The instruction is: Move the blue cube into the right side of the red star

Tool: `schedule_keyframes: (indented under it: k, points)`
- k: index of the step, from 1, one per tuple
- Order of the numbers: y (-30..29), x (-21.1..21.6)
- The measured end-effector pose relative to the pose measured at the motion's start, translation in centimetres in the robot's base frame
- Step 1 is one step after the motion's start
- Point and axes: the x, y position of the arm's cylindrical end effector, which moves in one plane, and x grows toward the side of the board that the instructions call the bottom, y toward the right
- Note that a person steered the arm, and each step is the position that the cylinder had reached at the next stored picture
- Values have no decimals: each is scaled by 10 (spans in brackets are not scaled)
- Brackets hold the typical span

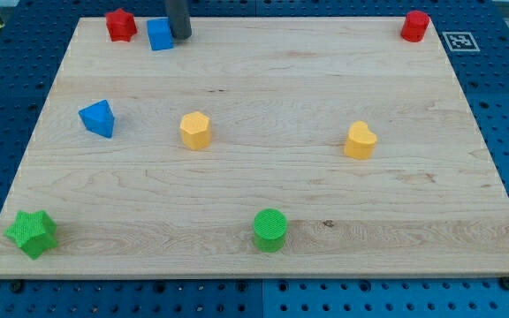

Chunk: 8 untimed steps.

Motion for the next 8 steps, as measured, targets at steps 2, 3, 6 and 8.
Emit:
schedule_keyframes:
  k: [2,3,6,8]
  points:
    - [24,7]
    - [60,50]
    - [46,37]
    - [-18,40]
